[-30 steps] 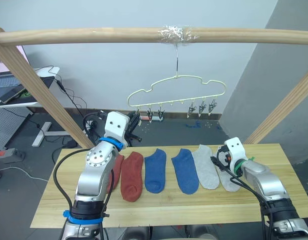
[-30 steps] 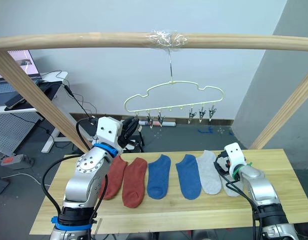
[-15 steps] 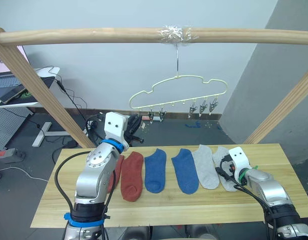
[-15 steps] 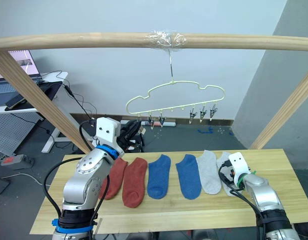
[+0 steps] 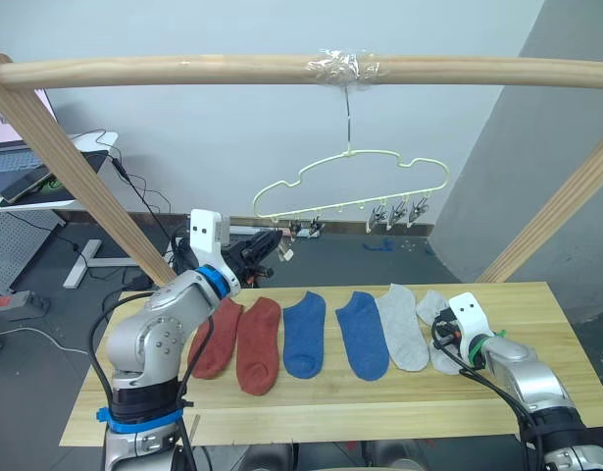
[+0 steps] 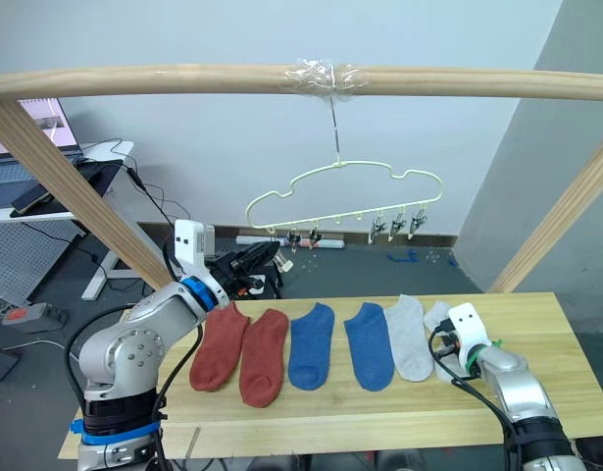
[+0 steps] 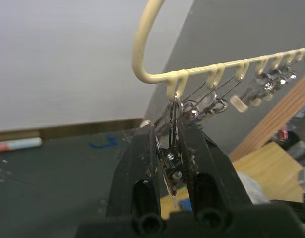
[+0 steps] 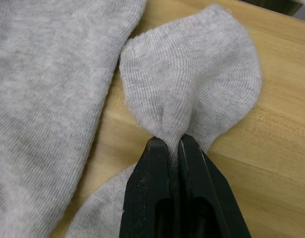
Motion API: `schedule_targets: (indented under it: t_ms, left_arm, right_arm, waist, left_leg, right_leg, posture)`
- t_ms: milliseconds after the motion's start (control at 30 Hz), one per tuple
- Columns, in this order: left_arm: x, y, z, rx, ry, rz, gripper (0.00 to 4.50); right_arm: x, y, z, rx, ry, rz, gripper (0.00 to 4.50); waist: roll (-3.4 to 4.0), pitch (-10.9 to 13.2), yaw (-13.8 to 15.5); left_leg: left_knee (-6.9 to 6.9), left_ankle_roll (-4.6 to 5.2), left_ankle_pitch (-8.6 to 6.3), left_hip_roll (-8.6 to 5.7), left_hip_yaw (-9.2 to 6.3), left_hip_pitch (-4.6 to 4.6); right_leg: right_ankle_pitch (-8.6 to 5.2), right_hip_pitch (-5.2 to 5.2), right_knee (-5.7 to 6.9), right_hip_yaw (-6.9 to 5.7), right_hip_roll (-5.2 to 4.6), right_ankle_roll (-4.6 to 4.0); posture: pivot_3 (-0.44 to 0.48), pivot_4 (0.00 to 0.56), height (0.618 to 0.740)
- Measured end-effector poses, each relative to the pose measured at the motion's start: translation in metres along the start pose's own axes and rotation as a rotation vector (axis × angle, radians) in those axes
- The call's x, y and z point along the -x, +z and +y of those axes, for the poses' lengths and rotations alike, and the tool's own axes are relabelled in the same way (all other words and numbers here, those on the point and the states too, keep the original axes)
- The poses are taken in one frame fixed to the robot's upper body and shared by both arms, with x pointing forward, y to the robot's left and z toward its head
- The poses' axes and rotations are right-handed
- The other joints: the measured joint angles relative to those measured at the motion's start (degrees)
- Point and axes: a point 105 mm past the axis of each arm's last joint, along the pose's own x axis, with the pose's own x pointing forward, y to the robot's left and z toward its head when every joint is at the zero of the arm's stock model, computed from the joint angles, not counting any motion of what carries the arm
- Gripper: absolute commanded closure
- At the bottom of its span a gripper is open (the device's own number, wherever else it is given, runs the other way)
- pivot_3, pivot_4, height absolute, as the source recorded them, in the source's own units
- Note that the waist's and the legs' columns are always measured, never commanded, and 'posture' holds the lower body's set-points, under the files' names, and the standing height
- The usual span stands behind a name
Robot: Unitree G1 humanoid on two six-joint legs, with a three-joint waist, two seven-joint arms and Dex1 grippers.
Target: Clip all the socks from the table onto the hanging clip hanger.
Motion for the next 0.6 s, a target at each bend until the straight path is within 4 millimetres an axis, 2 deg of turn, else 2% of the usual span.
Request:
schedule_targets:
  t_ms: [67,200,267,400,467,600]
  left_arm:
    - [0.002,-0.001,-0.003,0.054,-0.036,0.022,4.15]
    - [0.006,0.001,-0.003,0.101,-0.055,0.034,4.15]
    - [0.008,0.005,-0.001,0.108,-0.049,0.033,4.15]
    - [0.008,0.007,-0.004,0.128,-0.074,0.029,4.15]
    - [0.008,0.007,-0.004,0.137,-0.072,0.027,4.15]
    - [0.008,0.008,-0.007,0.156,-0.083,0.019,4.15]
  right_arm:
    - [0.008,0.009,0.005,0.041,0.03,-0.034,4.46]
    - [0.03,0.051,0.019,0.108,0.12,-0.157,4.46]
    - [0.046,0.082,0.04,0.109,0.229,-0.241,4.46]
    - [0.067,0.125,0.088,0.08,0.432,-0.362,4.46]
    - [0.068,0.135,0.111,0.041,0.519,-0.382,4.46]
    - [0.065,0.144,0.14,-0.001,0.598,-0.388,4.46]
  waist:
    - [0.05,0.07,-0.06]
    - [0.04,0.17,-0.24]
    - [-0.02,0.24,-0.22]
    - [-0.14,0.31,0.0]
    - [-0.15,0.31,0.15]
    - [-0.15,0.31,0.29]
  left_leg:
    - [0.0,0.0,0.0,0.0,0.02,-0.03]
    - [-0.02,0.0,0.0,0.03,-0.01,-0.03]
    - [-0.02,0.0,0.0,0.11,-0.04,-0.03]
    - [-0.02,0.0,0.0,0.11,-0.09,-0.04]
    - [-0.02,-0.01,0.0,0.1,-0.13,-0.07]
    - [-0.04,-0.02,0.0,0.04,-0.27,-0.14]
  right_leg:
    - [0.0,-0.05,0.0,0.04,0.0,0.0]
    - [0.0,-0.06,0.0,0.01,0.02,0.0]
    - [0.0,-0.04,-0.01,-0.03,0.08,0.0]
    - [0.01,-0.04,-0.04,-0.05,0.09,-0.01]
    - [0.01,-0.07,-0.05,-0.06,0.08,-0.02]
    - [0.01,-0.21,-0.03,-0.03,0.03,-0.03]
  posture:
    - [-0.041,0.155,0.74]
    - [-0.042,0.155,0.74]
    - [-0.042,0.155,0.74]
    - [-0.04,0.151,0.74]
    - [-0.04,0.151,0.74]
    - [-0.026,0.143,0.74]
